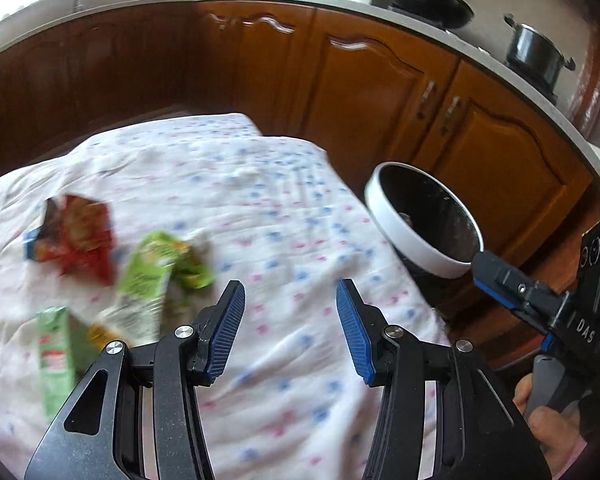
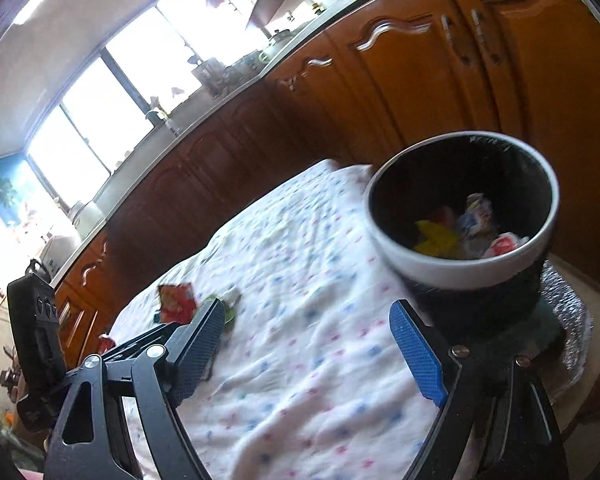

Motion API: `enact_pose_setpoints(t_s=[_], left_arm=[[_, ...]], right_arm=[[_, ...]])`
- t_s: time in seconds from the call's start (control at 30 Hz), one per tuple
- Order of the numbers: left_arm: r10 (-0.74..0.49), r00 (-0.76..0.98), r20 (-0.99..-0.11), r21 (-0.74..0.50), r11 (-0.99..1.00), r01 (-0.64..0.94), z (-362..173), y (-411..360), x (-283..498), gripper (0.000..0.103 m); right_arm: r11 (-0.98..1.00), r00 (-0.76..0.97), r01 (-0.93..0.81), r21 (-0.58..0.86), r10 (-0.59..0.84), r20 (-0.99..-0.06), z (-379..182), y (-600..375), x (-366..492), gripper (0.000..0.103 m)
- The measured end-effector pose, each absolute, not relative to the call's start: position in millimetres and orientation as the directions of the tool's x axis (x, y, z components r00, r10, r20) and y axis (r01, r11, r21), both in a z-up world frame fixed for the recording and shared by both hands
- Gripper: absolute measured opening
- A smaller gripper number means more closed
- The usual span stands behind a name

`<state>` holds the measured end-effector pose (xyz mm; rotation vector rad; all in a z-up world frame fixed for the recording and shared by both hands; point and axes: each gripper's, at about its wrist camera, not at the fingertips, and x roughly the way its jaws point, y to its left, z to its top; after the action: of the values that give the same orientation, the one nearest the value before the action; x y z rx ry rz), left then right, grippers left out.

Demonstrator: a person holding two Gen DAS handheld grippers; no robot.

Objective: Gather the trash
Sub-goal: 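Move both open tools back over the remaining items on the table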

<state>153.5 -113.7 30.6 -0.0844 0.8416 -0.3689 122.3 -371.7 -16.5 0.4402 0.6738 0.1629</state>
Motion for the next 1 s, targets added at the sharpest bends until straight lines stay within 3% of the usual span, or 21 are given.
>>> enact_pose_setpoints(t_s=[0.67, 0.87, 1.0], left_arm=[[-0.186, 0.684, -0.705, -0.180, 0.980, 0.081, 23, 9, 110, 0.048], [-0.175, 0.676, -0.716, -0.187, 0.981, 0.057, 14, 24, 109, 0.052], [-0.186, 0.653, -0.734, -0.202, 0.978, 0.051, 5, 28, 113, 0.054]], right_arm=[[0.905, 0.711, -0.155, 0.397, 0.381, -0.591, -20, -266, 128, 0.084], [0.899, 0.670, -0.194, 0.393, 0.415, -0.616, -28, -237, 143, 0.069], [0.897, 0.632, -0.205, 0.391, 0.426, -0.647, -39, -220, 158, 0.051]])
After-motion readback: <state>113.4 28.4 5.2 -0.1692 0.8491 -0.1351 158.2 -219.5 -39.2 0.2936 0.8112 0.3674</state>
